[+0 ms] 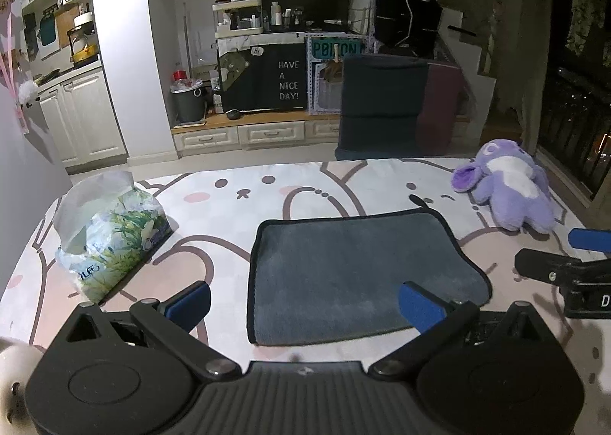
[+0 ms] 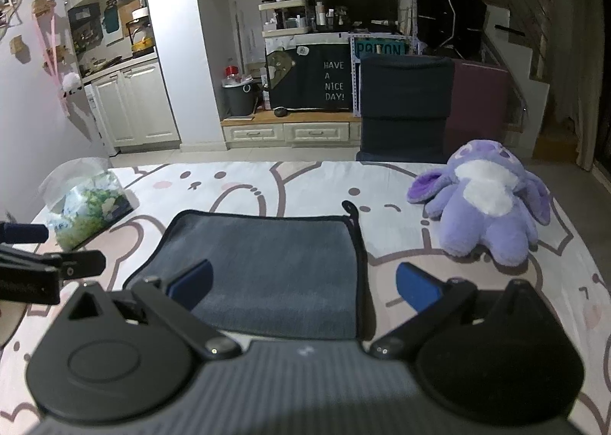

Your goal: Fold towel

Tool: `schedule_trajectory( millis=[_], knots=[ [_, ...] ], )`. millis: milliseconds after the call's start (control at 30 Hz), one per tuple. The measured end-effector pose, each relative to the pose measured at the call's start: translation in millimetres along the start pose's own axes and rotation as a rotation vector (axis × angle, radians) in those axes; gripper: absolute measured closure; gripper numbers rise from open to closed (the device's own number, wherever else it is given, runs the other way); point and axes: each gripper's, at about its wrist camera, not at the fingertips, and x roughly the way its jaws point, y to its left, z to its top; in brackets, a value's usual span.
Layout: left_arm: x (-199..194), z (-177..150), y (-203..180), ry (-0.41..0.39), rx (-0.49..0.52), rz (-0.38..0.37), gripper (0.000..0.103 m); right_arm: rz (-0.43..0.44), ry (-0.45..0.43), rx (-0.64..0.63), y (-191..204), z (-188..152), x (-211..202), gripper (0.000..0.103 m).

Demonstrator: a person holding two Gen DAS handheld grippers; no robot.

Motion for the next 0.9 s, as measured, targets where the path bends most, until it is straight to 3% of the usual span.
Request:
schedule_trajectory(
  millis=[900],
  knots=[
    [-78, -35, -11, -0.065, 0.028, -0.022, 0.0, 0.005, -0.034, -0.021, 2, -31, -58, 0.0]
  ],
)
